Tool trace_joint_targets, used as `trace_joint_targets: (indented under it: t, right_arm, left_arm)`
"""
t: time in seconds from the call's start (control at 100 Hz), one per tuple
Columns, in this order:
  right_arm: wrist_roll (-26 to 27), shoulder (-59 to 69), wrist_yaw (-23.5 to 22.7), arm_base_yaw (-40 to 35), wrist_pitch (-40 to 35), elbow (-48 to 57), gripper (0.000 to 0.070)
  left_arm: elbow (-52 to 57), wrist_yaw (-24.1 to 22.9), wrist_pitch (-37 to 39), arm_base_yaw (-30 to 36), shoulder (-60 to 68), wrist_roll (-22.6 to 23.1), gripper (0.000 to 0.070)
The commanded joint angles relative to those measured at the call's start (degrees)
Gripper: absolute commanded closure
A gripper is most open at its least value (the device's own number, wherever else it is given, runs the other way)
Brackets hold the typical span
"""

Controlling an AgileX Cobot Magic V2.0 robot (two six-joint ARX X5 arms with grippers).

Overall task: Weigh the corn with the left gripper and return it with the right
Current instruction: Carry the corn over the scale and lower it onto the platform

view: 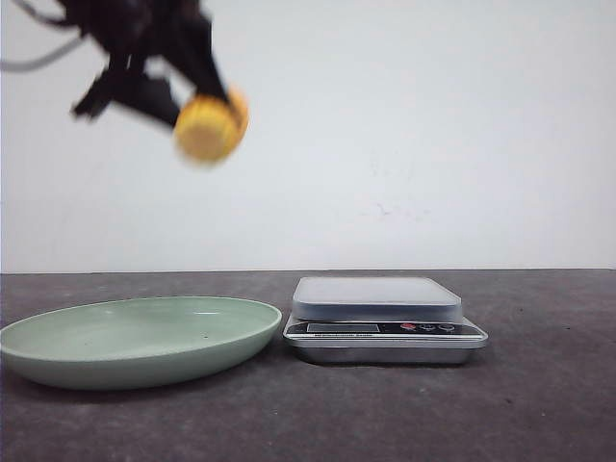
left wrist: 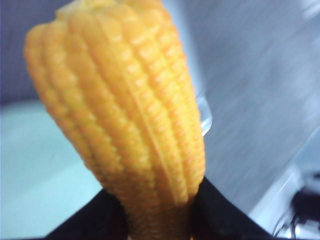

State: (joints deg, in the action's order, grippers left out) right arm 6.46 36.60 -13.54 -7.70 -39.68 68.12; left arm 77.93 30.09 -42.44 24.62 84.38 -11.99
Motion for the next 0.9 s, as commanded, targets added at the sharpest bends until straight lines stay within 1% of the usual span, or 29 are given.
trace_joint_targets:
  t: [0.0, 0.09, 0.22, 0.26, 0.31, 0.41, 0.44, 0.48, 0.54, 0.66, 0.81, 0.89]
  right_arm:
    - [0.87, 0.24, -0.15, -0.04, 0.59, 0.79, 0.0000]
    - [1.03, 0.24, -0.17, -0.04, 0.61, 0.79, 0.0000]
    - [1.09, 0.24, -0.17, -0.04, 0.63, 0.79, 0.0000]
    - [1.09, 0.24, -0.20, -0.04, 0.61, 0.79, 0.0000]
    - [1.09, 0.24, -0.20, -0.04, 0.61, 0.79, 0.0000]
    - [1.11, 0.24, -0.22, -0.04, 0.61, 0.79, 0.0000]
    - [1.27, 0.24, -0.35, -0.04, 0.61, 0.79, 0.0000]
    - [1.92, 0.24, -0.61, -0.04, 0.61, 0.79, 0.0000]
    - [2.67, 0.24, -1.31, -0.04, 0.61, 0.79, 0.0000]
    - [3.23, 0.28, -2.58, -0.04, 0.61, 0.79, 0.0000]
    - [3.45, 0.26, -3.65, -0.09, 0.46, 0.79, 0.0000]
    - [3.63, 0.26, -4.11, -0.09, 0.22, 0.79, 0.0000]
  left_arm:
    - [1.31, 0.59, 5.88, 0.79, -2.47, -3.17, 0.0700]
    - [1.31, 0.55, 14.67, 1.75, -5.57, -5.73, 0.0700]
    - [1.31, 0.11, 26.36, 4.13, -6.93, -7.85, 0.0700]
    - [1.31, -0.92, 28.85, 4.94, -6.84, -8.74, 0.0700]
    - [1.31, -3.96, 30.82, 6.12, -6.43, -9.84, 0.0700]
    - [1.31, -11.19, 32.02, 9.46, -4.37, -10.01, 0.0700]
    - [1.31, -12.63, 31.98, 10.29, -3.32, -10.01, 0.0700]
    - [1.31, -13.44, 31.71, 11.10, -1.60, -10.03, 0.0700]
    - [1.31, -13.38, 31.69, 11.63, 1.22, -10.51, 0.0700]
    - [1.31, -12.68, 31.54, 12.44, 8.11, -16.13, 0.0700]
    - [1.31, -9.22, 31.32, 12.52, 16.65, -21.81, 0.0699]
    - [1.31, -7.69, 30.75, 12.52, 20.28, -23.78, 0.0698]
